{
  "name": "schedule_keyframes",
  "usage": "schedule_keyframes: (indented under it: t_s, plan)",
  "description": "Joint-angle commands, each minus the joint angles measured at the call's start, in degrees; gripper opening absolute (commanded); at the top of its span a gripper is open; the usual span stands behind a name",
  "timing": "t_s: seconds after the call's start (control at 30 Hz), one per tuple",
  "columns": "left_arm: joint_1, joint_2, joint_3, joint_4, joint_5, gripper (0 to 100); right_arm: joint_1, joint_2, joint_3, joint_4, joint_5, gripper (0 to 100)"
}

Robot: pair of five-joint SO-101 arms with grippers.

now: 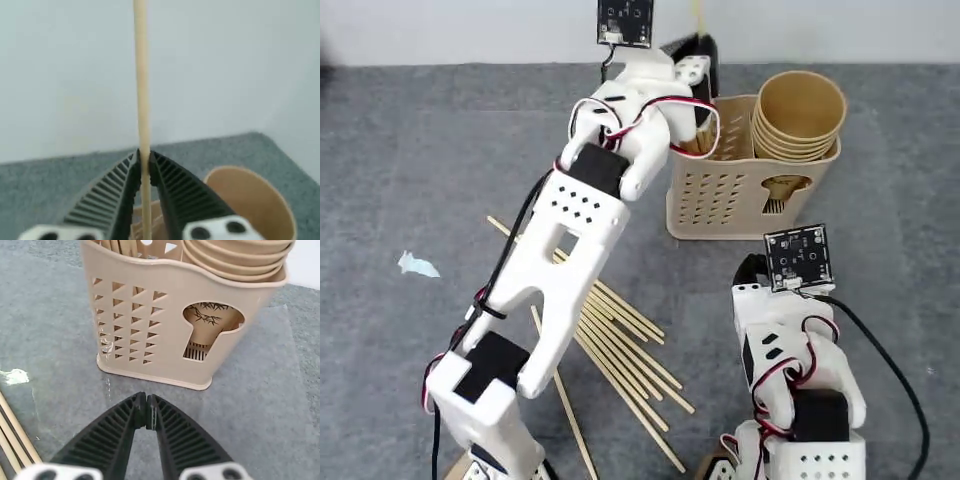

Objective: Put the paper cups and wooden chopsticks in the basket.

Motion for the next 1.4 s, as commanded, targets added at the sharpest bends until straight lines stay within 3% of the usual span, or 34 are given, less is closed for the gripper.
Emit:
schedule_keyframes:
  t_s: [0.0, 0.1, 0.2, 0.37, 0.6, 0.93, 1.37]
  plan:
    - [0.53, -2.64, -1.71, 6.68, -0.26, 16, 0.57, -0.75, -1.58, -1.45, -0.70, 0.9]
    - [0.62, -6.51, -1.63, 12.75, 2.29, 26, 0.57, -0.75, -1.58, -1.45, -0.70, 0.9]
    - [0.18, -11.16, -1.63, 18.11, 3.25, 26, 0.40, -0.75, -1.58, -1.45, -0.70, 0.9]
    - [-4.04, -18.11, -1.54, 28.22, 3.43, 18, 0.31, -0.66, -1.58, -1.45, -0.70, 0.9]
    - [-15.30, -20.66, -1.45, 42.90, 3.43, 4, 0.22, -0.22, -1.58, -1.45, -0.70, 0.9]
    - [-23.21, -20.57, -1.36, 68.04, 3.43, 3, -3.82, -0.22, -0.97, -1.01, -0.62, 0.9]
    - [-25.58, -21.27, 31.96, 64.70, 2.99, 3, -4.70, -0.13, -0.62, -0.92, -0.62, 0.9]
